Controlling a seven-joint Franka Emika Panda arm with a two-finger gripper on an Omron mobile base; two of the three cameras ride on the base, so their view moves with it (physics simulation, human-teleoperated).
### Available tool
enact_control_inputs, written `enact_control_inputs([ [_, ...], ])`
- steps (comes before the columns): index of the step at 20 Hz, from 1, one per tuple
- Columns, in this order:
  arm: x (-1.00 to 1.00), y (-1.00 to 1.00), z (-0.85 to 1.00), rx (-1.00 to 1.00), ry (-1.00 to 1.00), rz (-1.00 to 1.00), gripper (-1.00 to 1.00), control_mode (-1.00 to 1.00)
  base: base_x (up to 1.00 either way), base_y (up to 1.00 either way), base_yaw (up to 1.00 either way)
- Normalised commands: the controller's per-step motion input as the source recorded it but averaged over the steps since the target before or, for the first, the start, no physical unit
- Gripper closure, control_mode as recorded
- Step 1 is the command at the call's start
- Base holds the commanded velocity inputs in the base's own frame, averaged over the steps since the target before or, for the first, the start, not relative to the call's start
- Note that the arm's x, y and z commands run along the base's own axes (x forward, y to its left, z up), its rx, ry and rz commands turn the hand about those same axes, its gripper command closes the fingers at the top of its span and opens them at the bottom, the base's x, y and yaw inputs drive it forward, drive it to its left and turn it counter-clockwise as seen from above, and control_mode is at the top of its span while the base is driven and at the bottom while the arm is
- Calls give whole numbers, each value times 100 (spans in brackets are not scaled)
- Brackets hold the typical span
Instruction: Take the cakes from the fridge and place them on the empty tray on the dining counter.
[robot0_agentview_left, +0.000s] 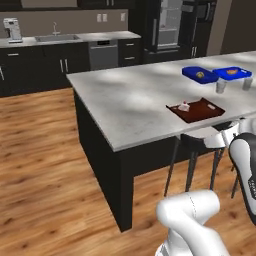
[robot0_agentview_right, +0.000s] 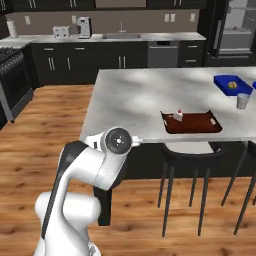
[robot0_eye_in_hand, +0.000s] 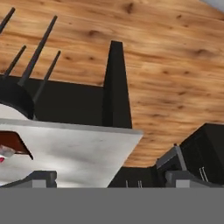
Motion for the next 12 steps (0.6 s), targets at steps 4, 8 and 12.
enact_control_inputs([
  [4, 0, 0, 0, 0, 0, 0, -100, 100, 12, 100, 0],
  [8, 0, 0, 0, 0, 0, 0, -100, 100, 20, 100, 0],
  [12, 0, 0, 0, 0, 0, 0, -100, 100, 31, 100, 0],
])
